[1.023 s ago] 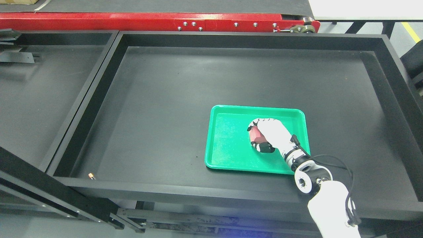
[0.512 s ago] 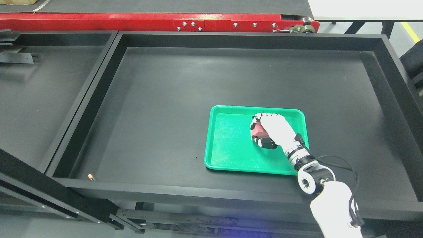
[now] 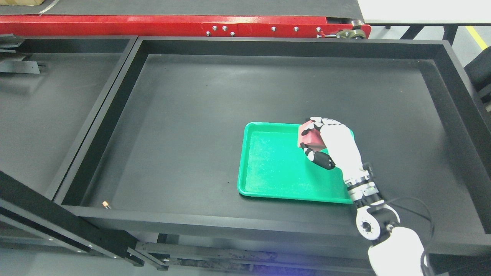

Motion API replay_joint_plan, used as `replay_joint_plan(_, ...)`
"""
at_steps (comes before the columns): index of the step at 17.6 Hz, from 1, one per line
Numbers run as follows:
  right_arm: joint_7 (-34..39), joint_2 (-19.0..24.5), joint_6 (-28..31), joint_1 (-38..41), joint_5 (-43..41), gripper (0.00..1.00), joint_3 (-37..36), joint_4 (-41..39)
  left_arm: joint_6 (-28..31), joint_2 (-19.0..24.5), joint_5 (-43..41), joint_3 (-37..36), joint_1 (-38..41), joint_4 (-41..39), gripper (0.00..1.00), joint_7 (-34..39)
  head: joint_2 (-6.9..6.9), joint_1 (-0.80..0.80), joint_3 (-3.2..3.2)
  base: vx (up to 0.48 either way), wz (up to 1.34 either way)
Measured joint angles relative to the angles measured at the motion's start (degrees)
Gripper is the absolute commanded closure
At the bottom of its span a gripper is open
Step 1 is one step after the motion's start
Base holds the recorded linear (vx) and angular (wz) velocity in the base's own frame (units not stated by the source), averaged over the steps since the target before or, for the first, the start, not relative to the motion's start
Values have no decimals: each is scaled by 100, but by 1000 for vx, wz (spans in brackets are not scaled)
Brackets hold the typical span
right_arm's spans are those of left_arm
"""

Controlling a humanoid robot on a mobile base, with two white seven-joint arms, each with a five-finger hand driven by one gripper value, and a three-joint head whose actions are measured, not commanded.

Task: Pick pink block from left shelf to tray
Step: 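Lift the pink cube off the green tray with the right hand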

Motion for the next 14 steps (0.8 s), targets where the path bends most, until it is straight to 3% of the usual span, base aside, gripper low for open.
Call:
replay_joint_plan(4,-417,0,-24,342,-488,98,-149,-356,0,0,0,0,-1,0,0,0,0,0,0,-15,29)
replay_joint_plan(14,-530,0,13,776,-1201,98,-528,-849,0,0,0,0,0,0,0,0,0,0,0,-101,210)
